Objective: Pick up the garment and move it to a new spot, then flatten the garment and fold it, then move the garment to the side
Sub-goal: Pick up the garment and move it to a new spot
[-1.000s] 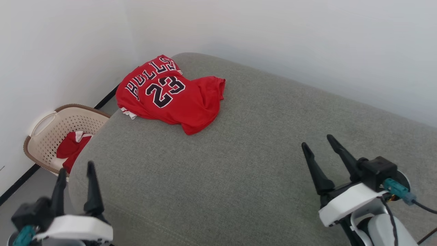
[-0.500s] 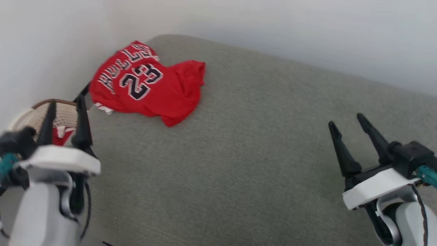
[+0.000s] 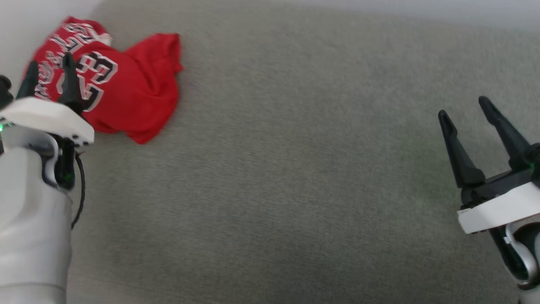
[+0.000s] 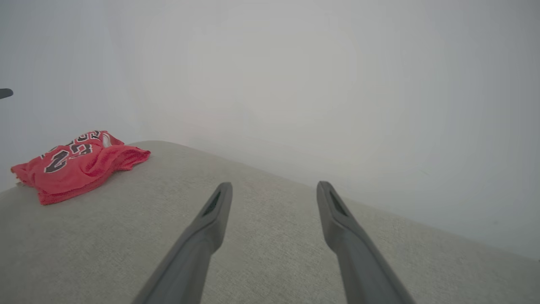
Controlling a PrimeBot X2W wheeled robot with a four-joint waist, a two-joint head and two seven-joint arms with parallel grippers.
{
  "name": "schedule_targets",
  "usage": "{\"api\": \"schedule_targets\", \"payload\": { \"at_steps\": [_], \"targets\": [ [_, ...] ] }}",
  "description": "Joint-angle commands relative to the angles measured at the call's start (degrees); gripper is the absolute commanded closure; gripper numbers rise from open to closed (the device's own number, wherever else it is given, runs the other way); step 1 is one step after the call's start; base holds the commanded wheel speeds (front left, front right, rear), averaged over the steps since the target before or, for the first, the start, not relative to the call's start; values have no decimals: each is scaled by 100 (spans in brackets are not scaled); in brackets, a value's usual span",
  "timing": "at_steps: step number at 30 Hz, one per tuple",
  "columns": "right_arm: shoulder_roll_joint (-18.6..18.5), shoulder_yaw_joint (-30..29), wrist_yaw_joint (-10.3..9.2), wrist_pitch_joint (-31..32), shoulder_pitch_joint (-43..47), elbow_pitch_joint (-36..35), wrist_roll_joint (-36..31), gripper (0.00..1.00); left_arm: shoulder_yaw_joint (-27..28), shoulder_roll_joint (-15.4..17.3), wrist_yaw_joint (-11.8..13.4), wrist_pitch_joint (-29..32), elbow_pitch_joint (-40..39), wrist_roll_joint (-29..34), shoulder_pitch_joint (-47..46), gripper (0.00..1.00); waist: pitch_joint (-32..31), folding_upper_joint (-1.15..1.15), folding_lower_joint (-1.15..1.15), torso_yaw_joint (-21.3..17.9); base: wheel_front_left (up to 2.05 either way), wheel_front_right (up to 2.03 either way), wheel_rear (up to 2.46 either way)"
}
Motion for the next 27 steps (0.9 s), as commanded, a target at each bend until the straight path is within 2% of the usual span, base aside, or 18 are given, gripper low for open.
{"api": "schedule_targets", "payload": {
  "at_steps": [1, 8, 13, 16, 22, 26, 27],
  "targets": [
    [-101, -38, -1, 50, -78, -131, 53, 0, -11, 57, 25, 66, 383, 5, -355, 0, 502, 0, 0, -392, 0, 0, 0],
    [-349, -91, 0, 183, -130, -452, 152, 0, -97, 152, 211, 526, 1518, 58, -1142, 0, 998, 0, 0, -642, 0, 0, 0],
    [-477, -92, -1, 281, -140, -670, 200, 0, -125, 179, 505, 1342, 2424, 6, -1579, 0, 1307, 0, 0, -770, 0, 0, 0],
    [-540, -114, -1, 336, -125, -773, 232, 0, -129, 85, 603, 2010, 2793, -68, -1718, 0, 1439, 0, 0, -785, 0, 0, 0],
    [-625, -135, -1, 414, -155, -914, 235, 0, -226, -259, 629, 3232, 3118, -183, -1593, 0, 1627, 0, 0, -753, 0, 0, 0],
    [-639, -142, -1, 457, -194, -955, 235, 0, -273, -395, 573, 3642, 3195, -248, -1519, 0, 1679, 0, 0, -717, 0, 0, 0],
    [-638, -143, -1, 463, -206, -963, 234, 0, -262, -404, 570, 3653, 3203, -275, -1519, 40, 1685, 0, 0, -707, 0, 0, 0]
  ]
}}
